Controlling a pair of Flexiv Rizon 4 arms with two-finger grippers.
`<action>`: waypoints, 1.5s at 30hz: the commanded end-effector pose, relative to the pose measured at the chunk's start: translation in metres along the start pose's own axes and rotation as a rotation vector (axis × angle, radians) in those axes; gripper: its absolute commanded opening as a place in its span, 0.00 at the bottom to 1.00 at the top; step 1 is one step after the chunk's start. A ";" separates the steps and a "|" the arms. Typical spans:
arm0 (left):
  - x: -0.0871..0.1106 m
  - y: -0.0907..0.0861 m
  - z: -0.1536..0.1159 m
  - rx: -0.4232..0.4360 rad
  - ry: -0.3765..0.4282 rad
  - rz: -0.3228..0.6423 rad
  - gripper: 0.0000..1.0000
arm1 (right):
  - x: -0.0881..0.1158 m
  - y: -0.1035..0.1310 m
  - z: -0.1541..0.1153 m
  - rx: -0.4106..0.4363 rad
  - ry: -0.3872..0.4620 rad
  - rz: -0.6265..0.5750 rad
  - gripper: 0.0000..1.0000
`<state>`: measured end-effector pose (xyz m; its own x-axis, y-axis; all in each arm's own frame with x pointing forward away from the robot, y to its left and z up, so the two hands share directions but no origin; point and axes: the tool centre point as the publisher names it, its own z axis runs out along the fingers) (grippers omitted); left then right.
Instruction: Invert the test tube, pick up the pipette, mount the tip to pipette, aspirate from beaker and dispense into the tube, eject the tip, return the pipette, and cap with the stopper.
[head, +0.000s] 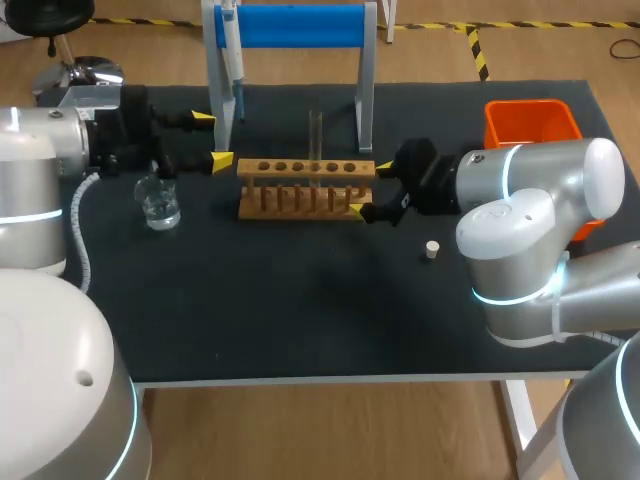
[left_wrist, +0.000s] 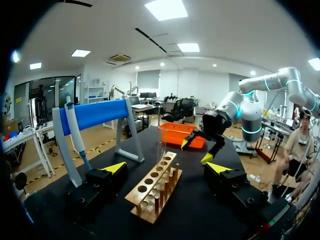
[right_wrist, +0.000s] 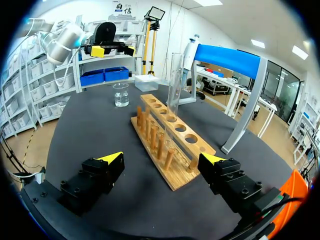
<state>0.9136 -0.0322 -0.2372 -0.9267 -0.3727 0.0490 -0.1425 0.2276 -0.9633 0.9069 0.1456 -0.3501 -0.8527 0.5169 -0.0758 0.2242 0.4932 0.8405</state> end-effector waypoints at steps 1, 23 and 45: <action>0.000 -0.001 0.000 -0.004 0.000 -0.001 1.00 | 0.000 0.000 0.000 0.000 -0.001 0.000 1.00; -0.066 0.064 -0.155 -0.120 -0.521 -0.188 1.00 | 0.000 0.000 0.000 0.000 -0.001 0.000 1.00; -0.139 0.094 -0.178 -0.214 -0.815 -0.268 1.00 | 0.000 0.000 0.000 0.000 -0.001 0.000 1.00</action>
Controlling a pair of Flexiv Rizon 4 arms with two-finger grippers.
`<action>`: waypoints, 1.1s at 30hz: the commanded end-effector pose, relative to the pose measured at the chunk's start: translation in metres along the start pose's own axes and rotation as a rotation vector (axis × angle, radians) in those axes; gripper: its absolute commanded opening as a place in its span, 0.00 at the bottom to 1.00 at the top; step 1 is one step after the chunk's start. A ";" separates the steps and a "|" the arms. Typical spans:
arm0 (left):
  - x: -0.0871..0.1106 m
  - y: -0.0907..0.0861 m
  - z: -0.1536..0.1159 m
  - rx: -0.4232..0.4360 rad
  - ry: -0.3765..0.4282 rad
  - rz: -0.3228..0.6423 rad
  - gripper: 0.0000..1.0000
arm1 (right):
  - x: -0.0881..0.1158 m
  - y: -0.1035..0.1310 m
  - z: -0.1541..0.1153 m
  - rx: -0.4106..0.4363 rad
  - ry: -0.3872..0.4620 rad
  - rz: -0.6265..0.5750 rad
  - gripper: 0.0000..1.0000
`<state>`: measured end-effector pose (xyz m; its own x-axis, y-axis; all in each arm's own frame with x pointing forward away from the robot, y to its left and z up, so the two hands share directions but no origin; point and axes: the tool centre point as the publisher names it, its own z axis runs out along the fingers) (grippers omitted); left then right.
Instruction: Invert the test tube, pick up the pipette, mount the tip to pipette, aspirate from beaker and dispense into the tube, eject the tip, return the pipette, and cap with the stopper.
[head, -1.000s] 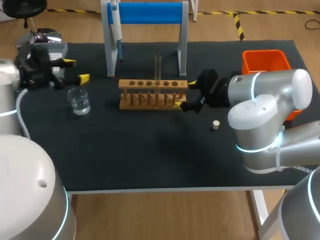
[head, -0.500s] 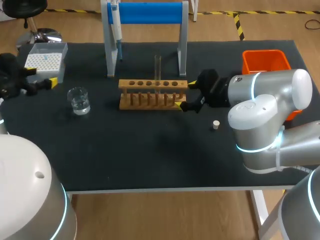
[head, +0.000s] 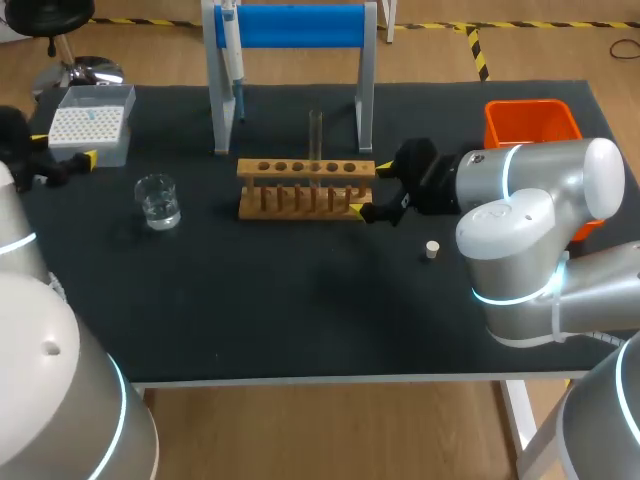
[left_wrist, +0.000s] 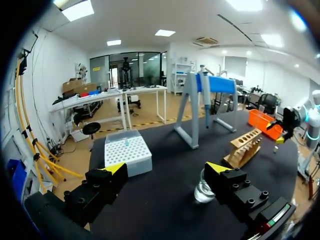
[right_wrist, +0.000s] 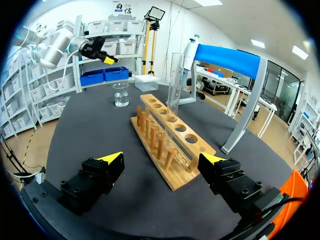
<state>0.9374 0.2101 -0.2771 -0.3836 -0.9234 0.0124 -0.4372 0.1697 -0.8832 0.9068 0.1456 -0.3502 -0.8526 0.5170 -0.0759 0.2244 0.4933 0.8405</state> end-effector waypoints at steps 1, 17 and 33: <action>-0.006 -0.005 0.036 -0.023 -0.069 -0.004 1.00 | 0.000 0.000 0.000 0.000 0.000 0.000 1.00; -0.024 -0.010 0.088 -0.033 -0.135 -0.026 1.00 | 0.000 0.000 0.000 0.000 0.000 0.000 1.00; -0.065 -0.006 0.122 -0.042 -0.211 -0.055 1.00 | 0.000 0.000 0.000 0.000 0.000 0.000 1.00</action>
<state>1.0487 0.2282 -0.3213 -0.1918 -0.9807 -0.0373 -0.4900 0.1287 -0.8622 0.9068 0.1456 -0.3501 -0.8526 0.5170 -0.0759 0.2243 0.4933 0.8405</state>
